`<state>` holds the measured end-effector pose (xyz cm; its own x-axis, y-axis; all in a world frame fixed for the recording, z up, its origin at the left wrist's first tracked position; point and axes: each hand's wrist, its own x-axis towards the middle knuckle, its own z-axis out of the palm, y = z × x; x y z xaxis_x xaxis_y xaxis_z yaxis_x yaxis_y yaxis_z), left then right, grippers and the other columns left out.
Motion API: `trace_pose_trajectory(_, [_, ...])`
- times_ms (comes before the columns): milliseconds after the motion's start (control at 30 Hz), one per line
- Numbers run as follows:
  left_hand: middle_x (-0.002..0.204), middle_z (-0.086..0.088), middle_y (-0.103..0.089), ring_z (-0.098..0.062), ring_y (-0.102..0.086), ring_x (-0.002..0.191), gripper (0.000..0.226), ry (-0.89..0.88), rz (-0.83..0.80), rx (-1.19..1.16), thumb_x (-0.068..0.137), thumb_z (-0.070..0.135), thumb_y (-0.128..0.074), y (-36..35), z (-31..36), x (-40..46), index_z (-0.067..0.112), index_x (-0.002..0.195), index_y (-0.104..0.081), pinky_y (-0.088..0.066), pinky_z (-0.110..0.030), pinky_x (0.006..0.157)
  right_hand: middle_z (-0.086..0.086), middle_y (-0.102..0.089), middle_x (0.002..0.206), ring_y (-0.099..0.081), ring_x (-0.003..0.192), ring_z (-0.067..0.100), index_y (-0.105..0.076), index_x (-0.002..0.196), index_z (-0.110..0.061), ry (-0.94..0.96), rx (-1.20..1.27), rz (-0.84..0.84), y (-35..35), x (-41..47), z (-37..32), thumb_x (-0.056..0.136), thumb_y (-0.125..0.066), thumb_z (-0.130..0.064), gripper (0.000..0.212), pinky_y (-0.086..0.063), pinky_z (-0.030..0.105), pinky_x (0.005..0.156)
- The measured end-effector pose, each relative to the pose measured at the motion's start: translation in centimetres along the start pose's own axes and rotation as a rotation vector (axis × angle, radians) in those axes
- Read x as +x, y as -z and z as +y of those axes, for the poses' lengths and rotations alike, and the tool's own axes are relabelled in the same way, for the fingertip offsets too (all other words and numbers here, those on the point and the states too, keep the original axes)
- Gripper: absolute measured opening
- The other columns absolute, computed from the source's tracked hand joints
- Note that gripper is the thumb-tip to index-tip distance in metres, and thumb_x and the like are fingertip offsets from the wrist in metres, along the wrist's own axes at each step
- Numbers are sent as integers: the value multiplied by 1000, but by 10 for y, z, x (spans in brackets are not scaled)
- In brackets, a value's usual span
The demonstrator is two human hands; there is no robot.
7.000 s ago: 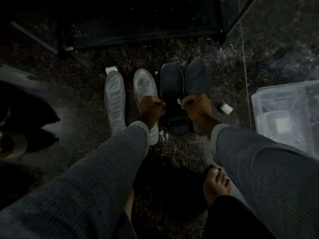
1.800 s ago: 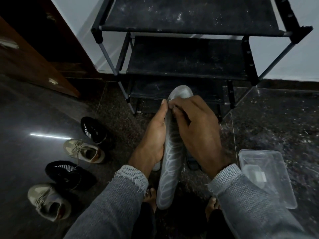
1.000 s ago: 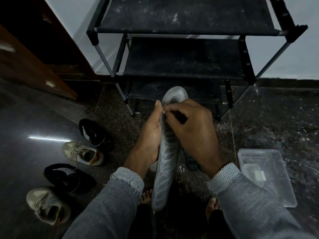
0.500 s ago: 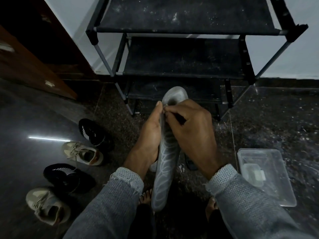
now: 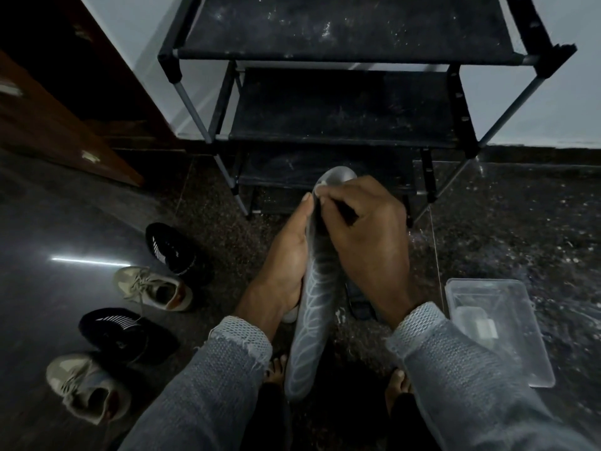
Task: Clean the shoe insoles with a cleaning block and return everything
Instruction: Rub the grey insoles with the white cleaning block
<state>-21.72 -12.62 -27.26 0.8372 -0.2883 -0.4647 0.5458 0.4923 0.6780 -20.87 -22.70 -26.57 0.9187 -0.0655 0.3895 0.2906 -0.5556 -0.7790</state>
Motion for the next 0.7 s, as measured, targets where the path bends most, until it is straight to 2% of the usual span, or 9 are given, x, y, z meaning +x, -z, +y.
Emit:
trace_pose_trajectory(167, [88, -6, -71, -16, -67, 80, 47, -11, 15, -6, 102, 42, -33, -2, -2, 2, 11, 106, -68, -56, -26, 74, 3, -68, 94, -64, 83, 10, -75, 96, -11, -45, -79, 75, 10, 10, 17, 89, -66, -8, 12, -56, 28, 77])
trace_pose_trajectory(300, [96, -4, -73, -13, -69, 85, 49, -28, 17, -4, 103, 40, -28, -4, -1, 0, 10, 125, -59, -57, -24, 77, 3, -67, 93, -64, 82, 9, -75, 95, -10, -45, -71, 81, 12, 9, 18, 89, -66, -8, 11, -54, 21, 75])
trace_pose_trajectory(467, [94, -5, -73, -13, -69, 84, 48, -27, 26, -6, 104, 40, -28, -4, 2, -1, 9, 123, -59, -57, -24, 75, 3, -67, 98, -64, 87, 11, -74, 102, -7, 37, -16, -20, 5, 5, 6, 90, -65, -11, 16, -54, 23, 79])
trace_pose_trajectory(567, [102, 2, -71, -12, -68, 83, 53, -49, 40, 4, 105, 39, -25, -5, 3, -1, 2, 135, -48, -55, -23, 74, 2, -67, 95, -63, 84, 9, -75, 99, -9, -2, -58, 17, 11, 10, 13, 89, -66, -10, 14, -54, 23, 77])
trace_pose_trajectory(700, [104, -3, -72, -14, -68, 94, 53, -32, 29, -37, 104, 40, -25, -5, 4, -1, 5, 137, -48, -56, -26, 83, 3, -66, 92, -64, 81, 10, -75, 94, -10, -47, -63, 55, 14, 13, 22, 88, -67, -7, 10, -55, 26, 74])
